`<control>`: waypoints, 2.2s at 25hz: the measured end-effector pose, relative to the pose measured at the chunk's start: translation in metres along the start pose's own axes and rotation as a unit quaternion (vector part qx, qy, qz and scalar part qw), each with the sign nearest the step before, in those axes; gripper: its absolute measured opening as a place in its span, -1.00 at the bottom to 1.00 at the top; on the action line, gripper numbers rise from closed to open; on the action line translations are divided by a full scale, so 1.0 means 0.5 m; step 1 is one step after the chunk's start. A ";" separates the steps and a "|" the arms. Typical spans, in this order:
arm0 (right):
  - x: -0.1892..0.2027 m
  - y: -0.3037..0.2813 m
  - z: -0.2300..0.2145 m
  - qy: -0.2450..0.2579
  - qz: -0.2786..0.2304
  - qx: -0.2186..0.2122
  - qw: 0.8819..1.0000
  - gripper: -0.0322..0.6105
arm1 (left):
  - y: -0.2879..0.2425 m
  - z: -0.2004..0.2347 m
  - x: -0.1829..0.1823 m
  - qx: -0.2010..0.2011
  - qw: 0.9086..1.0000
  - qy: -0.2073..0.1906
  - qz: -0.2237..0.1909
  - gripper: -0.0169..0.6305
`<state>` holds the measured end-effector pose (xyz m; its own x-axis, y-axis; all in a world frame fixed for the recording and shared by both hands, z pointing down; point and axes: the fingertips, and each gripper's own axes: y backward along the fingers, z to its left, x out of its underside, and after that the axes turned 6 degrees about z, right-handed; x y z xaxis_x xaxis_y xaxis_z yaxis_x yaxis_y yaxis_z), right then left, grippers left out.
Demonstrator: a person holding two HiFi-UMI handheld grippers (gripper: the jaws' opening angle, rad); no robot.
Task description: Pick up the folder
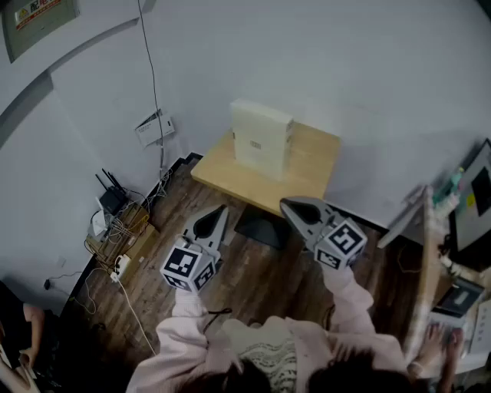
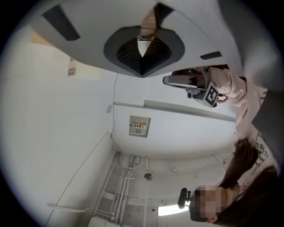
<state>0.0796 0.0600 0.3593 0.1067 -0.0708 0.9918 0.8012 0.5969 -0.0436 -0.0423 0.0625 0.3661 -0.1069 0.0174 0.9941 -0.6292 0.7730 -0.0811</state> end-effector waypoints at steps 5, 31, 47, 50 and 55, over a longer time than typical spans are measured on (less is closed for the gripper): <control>-0.003 -0.002 -0.005 0.002 -0.003 0.000 1.000 -0.90 | -0.003 -0.001 0.005 0.001 1.000 -0.005 0.007 -0.96; 0.028 0.009 -0.059 0.009 0.000 -0.013 1.000 -0.90 | -0.039 -0.033 0.030 -0.024 0.999 -0.007 0.023 -0.96; 0.035 -0.090 -0.107 0.014 0.017 -0.006 1.000 -0.90 | -0.099 0.074 0.037 -0.015 1.000 -0.003 0.018 -0.96; 0.037 -0.114 -0.130 0.017 0.016 0.005 1.000 -0.90 | -0.125 0.103 0.035 -0.006 1.000 -0.003 0.016 -0.96; 0.048 -0.147 -0.157 0.001 0.026 0.024 0.999 -0.90 | -0.160 0.146 0.047 0.013 1.000 -0.001 0.023 -0.96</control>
<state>0.0694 -0.0483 0.3767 0.1487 -0.0408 0.9880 0.7650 0.6379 -0.0888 -0.0507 -0.0450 0.3905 -0.1384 0.0515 0.9890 -0.6428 0.7550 -0.1293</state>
